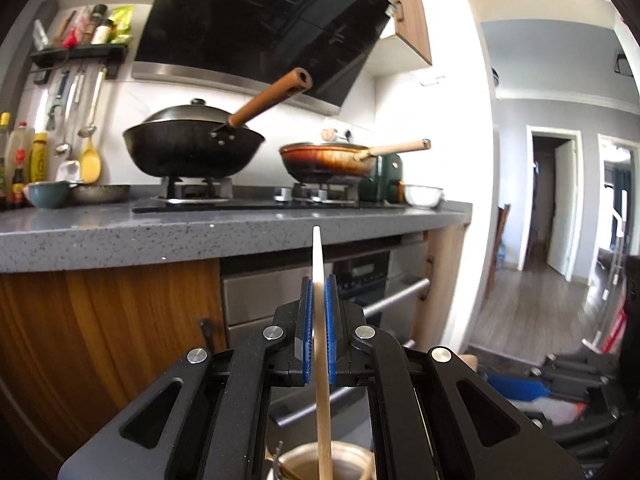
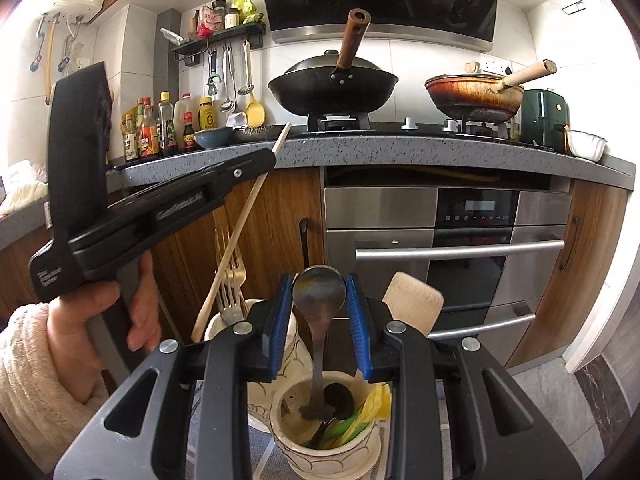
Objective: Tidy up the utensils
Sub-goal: 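Lower the silver spoon into the shorter pot while the left tool lowers the chopstick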
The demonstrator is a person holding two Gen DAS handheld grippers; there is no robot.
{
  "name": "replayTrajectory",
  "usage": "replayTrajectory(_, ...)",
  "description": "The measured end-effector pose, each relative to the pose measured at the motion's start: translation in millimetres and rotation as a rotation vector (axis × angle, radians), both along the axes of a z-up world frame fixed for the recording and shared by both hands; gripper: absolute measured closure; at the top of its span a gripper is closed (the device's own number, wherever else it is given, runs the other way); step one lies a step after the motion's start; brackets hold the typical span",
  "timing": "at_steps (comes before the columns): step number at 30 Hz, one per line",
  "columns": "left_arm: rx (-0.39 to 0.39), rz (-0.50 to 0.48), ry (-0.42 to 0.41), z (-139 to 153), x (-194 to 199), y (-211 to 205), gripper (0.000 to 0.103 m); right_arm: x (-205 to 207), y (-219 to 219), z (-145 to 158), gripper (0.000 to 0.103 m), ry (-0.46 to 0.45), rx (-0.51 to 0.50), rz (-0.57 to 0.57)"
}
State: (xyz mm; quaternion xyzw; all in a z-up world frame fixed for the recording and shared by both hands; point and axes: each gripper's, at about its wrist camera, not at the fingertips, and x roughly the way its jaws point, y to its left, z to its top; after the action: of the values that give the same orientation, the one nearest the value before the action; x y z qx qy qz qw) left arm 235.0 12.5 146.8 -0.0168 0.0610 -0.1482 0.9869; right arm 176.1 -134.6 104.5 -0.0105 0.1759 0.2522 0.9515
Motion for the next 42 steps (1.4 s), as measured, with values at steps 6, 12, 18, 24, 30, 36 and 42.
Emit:
replayTrajectory(6,-0.033,0.035,-0.047,-8.2,3.3,1.2,0.097,-1.0,2.3,-8.0,0.075,-0.004,-0.013,0.007)
replayTrajectory(12,-0.012,0.035,-0.045,-23.0,-2.1,-1.1,0.097,-2.4,6.6,-16.3,0.075,0.024,-0.023,0.021)
replayTrajectory(18,0.023,-0.004,0.002,-40.7,-14.6,-0.7,0.097,-5.1,7.9,-32.0,0.075,0.073,-0.034,0.013)
replayTrajectory(24,0.106,-0.019,0.029,-61.7,-38.2,-4.2,0.097,-11.6,-3.2,-49.5,0.075,0.118,-0.021,-0.014)
replayTrajectory(30,0.092,-0.046,0.113,-78.6,-49.6,4.1,0.097,-15.4,-12.5,-54.6,0.075,0.137,-0.015,-0.042)
replayTrajectory(36,0.103,-0.059,0.159,-83.5,-49.2,2.6,0.097,-9.1,-12.9,-56.5,0.075,0.16,-0.008,-0.067)
replayTrajectory(42,0.107,-0.05,0.172,-75.8,-52.2,3.2,0.076,-10.4,-12.0,-52.8,0.062,0.174,0.002,-0.063)
